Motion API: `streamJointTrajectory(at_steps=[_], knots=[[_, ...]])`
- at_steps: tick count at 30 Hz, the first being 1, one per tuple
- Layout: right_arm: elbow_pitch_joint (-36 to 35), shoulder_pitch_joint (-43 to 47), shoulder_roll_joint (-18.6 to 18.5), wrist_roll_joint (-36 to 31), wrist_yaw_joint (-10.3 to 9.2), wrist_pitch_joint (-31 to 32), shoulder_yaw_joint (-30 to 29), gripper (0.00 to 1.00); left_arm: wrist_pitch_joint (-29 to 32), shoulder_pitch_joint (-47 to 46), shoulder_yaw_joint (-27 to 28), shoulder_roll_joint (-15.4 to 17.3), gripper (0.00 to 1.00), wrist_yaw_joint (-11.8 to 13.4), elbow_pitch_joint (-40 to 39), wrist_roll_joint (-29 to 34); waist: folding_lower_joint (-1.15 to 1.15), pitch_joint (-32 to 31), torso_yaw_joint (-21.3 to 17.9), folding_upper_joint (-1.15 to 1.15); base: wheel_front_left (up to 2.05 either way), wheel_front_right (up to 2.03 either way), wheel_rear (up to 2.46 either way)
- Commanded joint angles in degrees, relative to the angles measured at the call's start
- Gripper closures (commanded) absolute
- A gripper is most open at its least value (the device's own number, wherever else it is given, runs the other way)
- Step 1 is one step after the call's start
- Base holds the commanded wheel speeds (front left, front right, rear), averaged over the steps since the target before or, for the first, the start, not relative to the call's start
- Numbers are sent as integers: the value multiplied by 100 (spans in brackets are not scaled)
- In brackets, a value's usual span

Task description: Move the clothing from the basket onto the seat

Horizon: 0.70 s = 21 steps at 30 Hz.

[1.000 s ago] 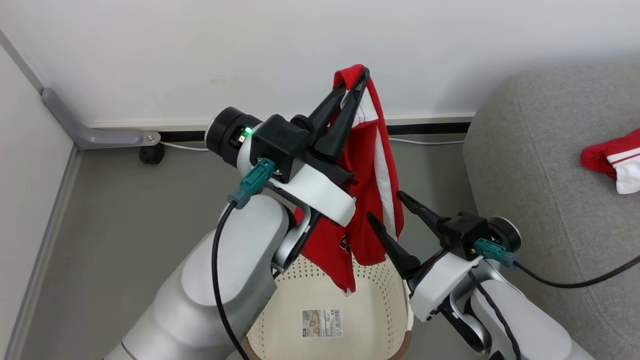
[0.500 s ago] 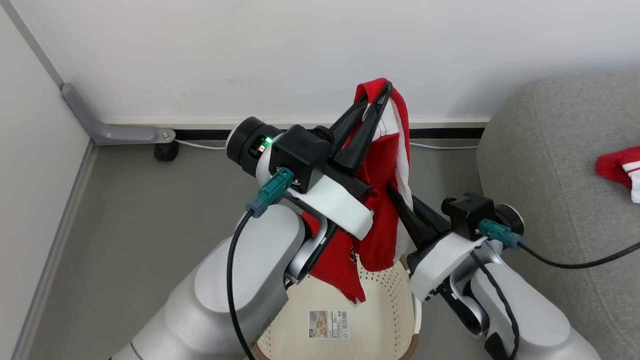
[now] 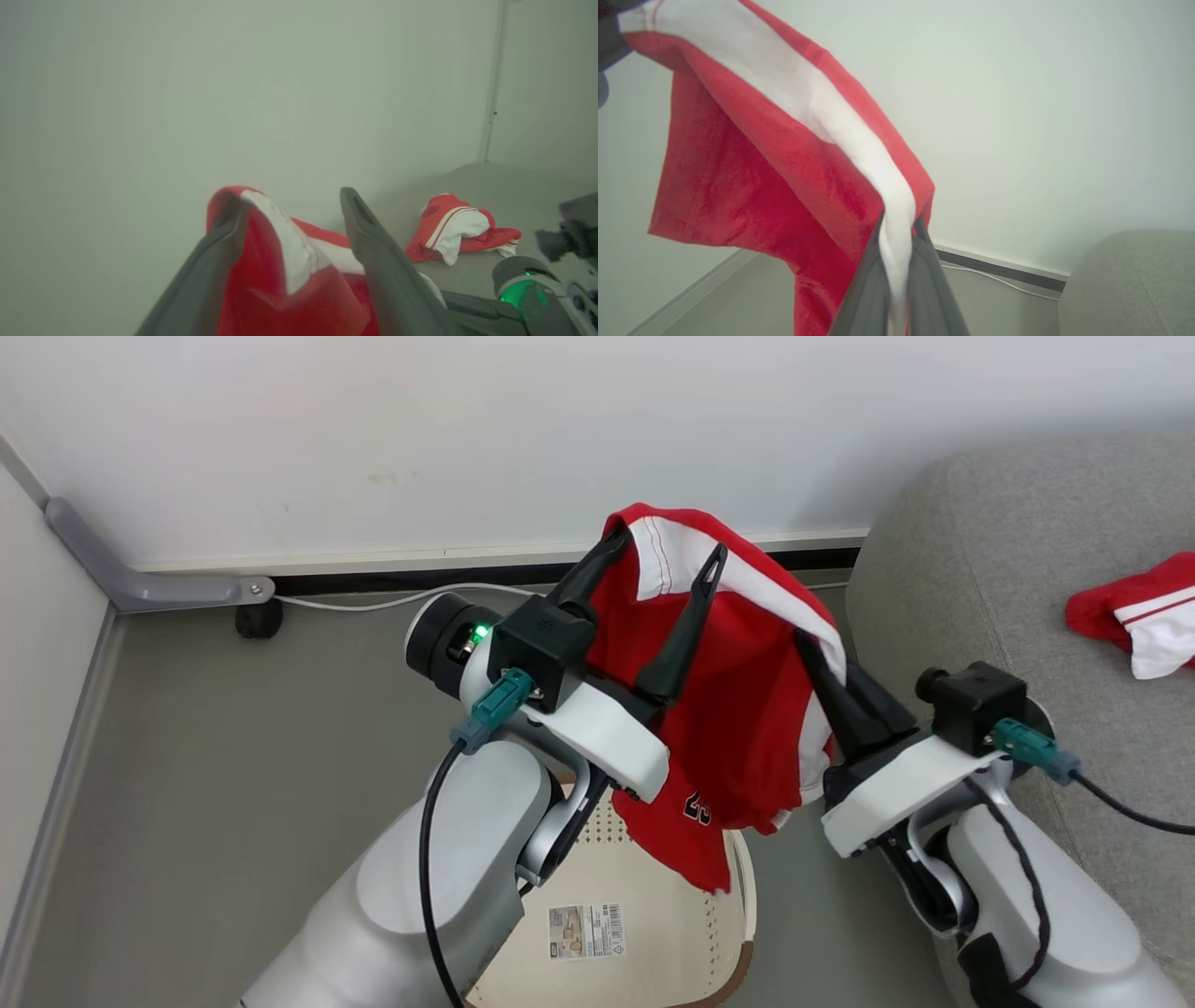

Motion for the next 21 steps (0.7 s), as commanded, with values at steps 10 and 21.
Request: streamJointTrajectory(at_steps=[10, 21], knots=[[-728, 46, -348, 135, 8, -35, -1038, 100, -27, 168, 175, 59, 0, -235, 192, 152, 0, 51, -474, 0, 0, 0, 0], [-1246, -74, -548, 110, 8, -35, -2128, 100, -27, 751, 343, 59, 0, -409, 319, 204, 0, 14, -1351, 0, 0, 0, 0]])
